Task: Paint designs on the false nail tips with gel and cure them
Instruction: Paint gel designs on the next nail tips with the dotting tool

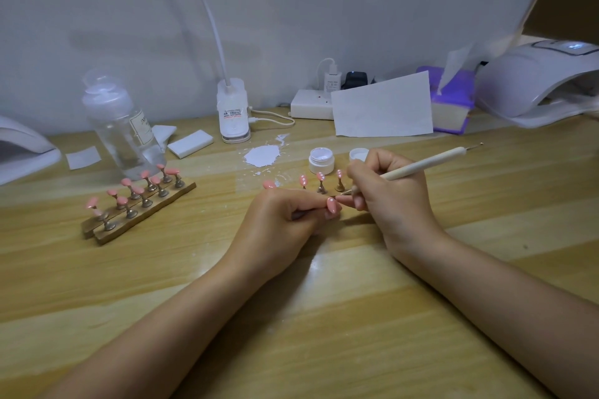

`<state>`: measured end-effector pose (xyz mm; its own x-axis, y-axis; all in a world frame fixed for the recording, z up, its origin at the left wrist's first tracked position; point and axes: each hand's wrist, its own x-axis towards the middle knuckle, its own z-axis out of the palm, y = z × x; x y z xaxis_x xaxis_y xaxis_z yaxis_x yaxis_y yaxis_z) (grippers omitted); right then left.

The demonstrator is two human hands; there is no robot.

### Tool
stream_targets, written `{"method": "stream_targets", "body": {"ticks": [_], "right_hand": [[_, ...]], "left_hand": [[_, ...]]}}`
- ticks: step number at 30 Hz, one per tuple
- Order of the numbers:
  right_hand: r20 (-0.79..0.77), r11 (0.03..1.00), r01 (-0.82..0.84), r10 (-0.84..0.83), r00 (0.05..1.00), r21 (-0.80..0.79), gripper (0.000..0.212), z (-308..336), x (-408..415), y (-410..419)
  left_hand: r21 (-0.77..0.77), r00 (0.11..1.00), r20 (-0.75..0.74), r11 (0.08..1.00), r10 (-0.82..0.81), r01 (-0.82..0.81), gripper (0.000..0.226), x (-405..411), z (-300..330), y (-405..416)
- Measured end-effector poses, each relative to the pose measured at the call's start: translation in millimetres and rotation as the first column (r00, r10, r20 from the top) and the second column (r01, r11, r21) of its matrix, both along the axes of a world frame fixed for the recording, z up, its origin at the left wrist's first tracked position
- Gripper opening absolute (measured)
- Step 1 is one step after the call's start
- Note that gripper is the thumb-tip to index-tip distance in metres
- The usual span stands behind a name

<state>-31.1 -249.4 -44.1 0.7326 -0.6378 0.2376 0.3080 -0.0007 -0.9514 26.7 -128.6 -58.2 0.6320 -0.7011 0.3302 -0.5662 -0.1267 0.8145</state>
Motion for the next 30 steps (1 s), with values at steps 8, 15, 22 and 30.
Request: {"method": "stream_targets", "body": {"ticks": [8,15,22,30], "right_hand": [[-0.027,0.987,-0.044,0.041,0.999,-0.155,0.04,-2.4,-2.2,0.7],[-0.034,0.986,-0.11,0.107,0.994,-0.127,0.04,0.1,-3.6,2.9],[-0.031,0.986,-0.107,0.104,0.994,-0.13,0.04,-0.2,-3.0,3.3],[-0.029,0.985,-0.107,0.104,0.994,-0.133,0.039,-0.8,-2.0,2.9]], "left_hand": [[-0.019,0.999,-0.034,1.0,-0.011,0.01,0.023,1.3,-0.6,0.5],[-0.029,0.999,-0.021,0.999,-0.035,0.034,0.021,1.3,-0.7,0.5],[-0.032,0.999,-0.006,0.999,-0.035,0.035,0.02,1.3,-0.7,0.8],[-0.018,1.0,0.004,1.0,-0.024,0.024,0.021,1.0,-0.5,1.1]]}}
